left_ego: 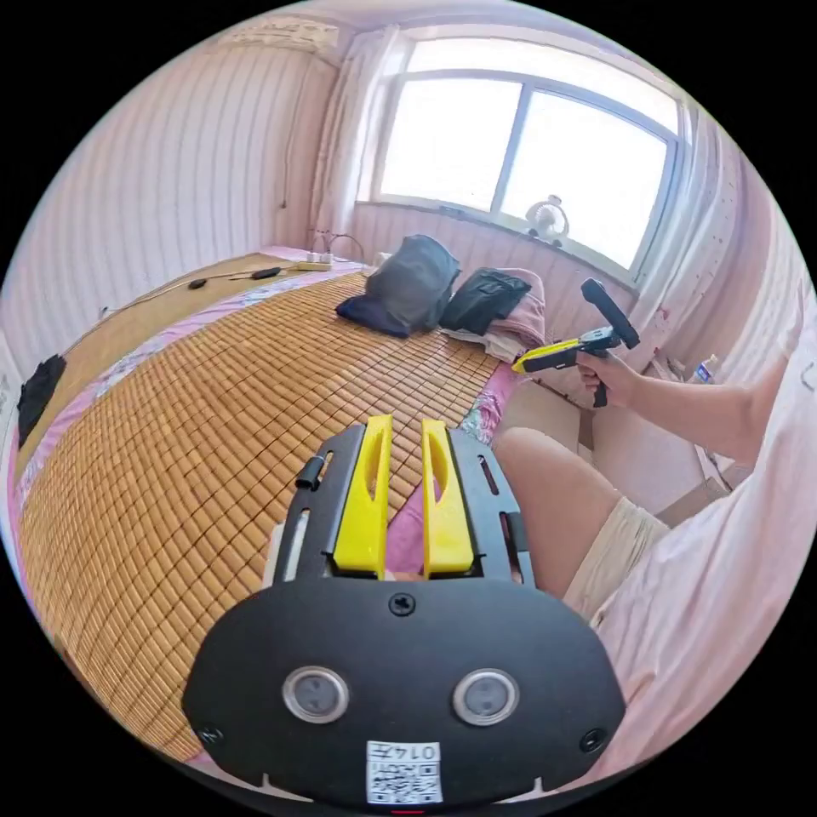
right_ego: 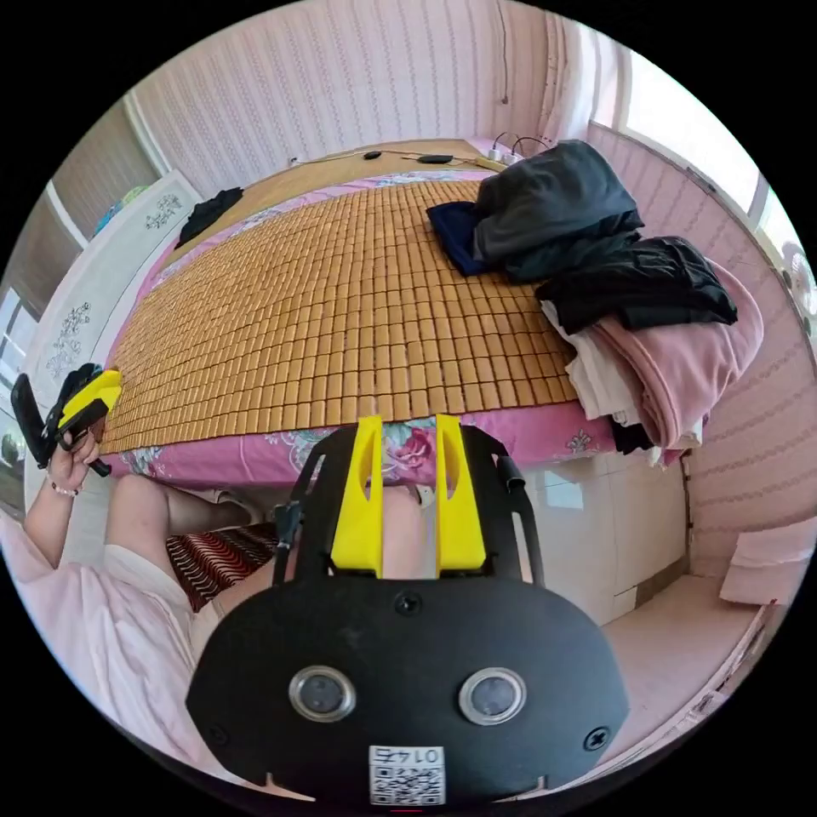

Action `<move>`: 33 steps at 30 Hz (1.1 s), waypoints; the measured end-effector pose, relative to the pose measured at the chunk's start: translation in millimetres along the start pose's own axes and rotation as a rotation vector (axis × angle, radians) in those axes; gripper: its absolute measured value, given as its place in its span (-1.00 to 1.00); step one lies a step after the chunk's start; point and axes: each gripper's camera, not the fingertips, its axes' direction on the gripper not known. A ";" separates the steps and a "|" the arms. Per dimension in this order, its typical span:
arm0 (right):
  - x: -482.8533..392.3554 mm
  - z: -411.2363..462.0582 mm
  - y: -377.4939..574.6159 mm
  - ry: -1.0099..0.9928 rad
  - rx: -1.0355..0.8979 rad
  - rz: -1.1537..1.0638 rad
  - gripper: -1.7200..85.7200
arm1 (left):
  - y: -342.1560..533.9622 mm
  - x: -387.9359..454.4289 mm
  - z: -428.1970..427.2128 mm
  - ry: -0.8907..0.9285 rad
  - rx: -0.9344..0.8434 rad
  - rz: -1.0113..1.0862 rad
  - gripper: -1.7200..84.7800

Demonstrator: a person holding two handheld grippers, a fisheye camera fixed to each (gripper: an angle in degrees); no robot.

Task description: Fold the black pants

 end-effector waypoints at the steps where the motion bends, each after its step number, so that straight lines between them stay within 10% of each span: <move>1: 23.1 -13.1 -1.5 0.029 0.026 0.031 -0.74 | -11.0 3.3 15.5 0.016 -0.010 0.021 -0.79; 21: 239.3 -163.8 -68.6 0.042 0.235 0.359 -0.84 | -222.6 140.8 457.2 0.219 -0.249 0.311 -0.73; 33: 207.7 -371.7 -29.2 -0.494 0.644 0.029 -0.94 | -206.6 40.5 325.7 0.059 0.023 0.110 -0.98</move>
